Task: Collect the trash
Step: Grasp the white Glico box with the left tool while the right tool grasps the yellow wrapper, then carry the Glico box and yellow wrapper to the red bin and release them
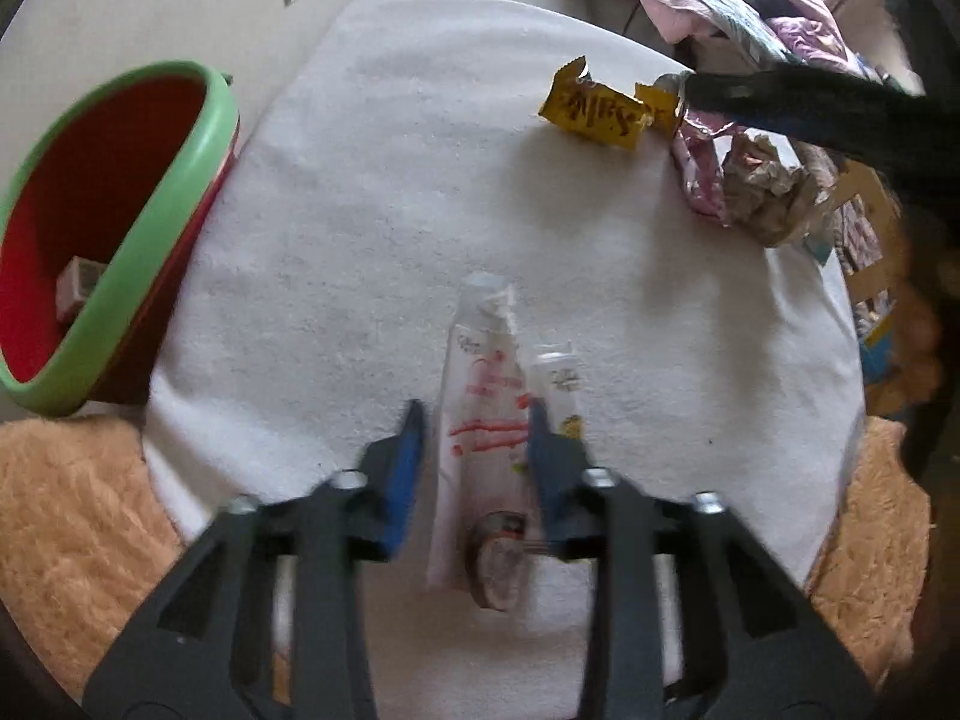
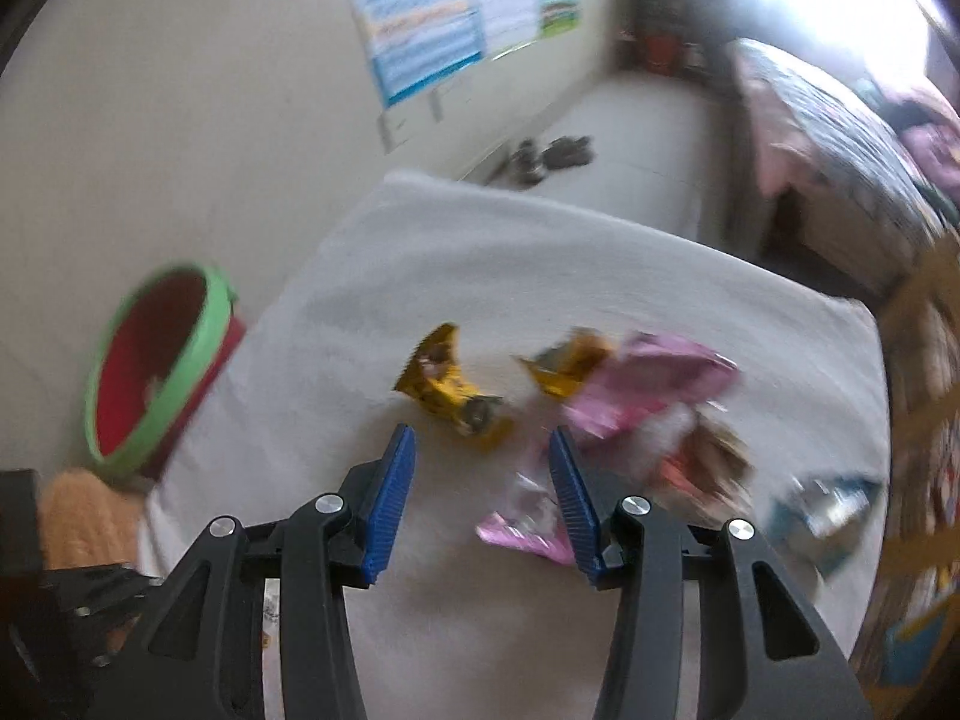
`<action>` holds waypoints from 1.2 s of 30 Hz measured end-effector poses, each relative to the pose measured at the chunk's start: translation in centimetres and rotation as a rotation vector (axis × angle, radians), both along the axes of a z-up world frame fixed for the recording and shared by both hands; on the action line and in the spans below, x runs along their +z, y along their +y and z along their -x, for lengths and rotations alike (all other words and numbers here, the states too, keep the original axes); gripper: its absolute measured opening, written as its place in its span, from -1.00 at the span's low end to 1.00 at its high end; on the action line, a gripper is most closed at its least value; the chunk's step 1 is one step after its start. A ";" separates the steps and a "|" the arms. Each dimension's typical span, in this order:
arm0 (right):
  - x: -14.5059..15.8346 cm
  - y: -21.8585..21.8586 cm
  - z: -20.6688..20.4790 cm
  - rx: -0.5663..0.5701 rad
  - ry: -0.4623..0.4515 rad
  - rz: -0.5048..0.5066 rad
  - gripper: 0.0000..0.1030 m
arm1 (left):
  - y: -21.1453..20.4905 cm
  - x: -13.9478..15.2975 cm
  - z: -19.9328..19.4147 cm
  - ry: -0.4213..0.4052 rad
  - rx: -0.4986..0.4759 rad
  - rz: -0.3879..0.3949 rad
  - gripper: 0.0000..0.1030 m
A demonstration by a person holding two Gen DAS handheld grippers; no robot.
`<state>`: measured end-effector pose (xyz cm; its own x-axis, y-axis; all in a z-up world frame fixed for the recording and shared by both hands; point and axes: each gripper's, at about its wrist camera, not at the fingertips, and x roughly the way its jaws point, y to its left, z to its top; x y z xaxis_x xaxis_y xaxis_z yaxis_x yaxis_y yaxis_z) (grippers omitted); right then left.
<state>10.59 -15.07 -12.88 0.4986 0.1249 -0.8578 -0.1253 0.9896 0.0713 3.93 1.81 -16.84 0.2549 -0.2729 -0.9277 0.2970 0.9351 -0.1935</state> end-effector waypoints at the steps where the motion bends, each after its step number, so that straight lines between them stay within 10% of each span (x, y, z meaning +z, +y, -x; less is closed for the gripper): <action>1: -0.5 0.7 -0.5 0.018 0.006 0.024 -0.12 | -0.1 0.1 0.2 -0.012 -0.002 0.009 0.05; 6: -3.1 2.5 -2.6 0.049 0.065 0.098 -0.20 | -0.5 0.3 0.6 -0.032 -0.027 0.030 0.06; 10: -3.7 2.1 -3.1 0.035 0.107 0.046 -0.96 | 0.3 0.3 0.5 -0.021 -0.005 0.056 0.15; 26: 2.6 -1.2 6.6 -0.090 -0.068 -0.116 -0.98 | -2.0 -0.8 1.5 0.002 -0.087 -0.024 0.17; 36: 4.6 -1.4 9.4 -0.139 -0.124 -0.141 -0.97 | -2.1 -0.3 1.6 -0.020 -0.088 -0.015 -0.15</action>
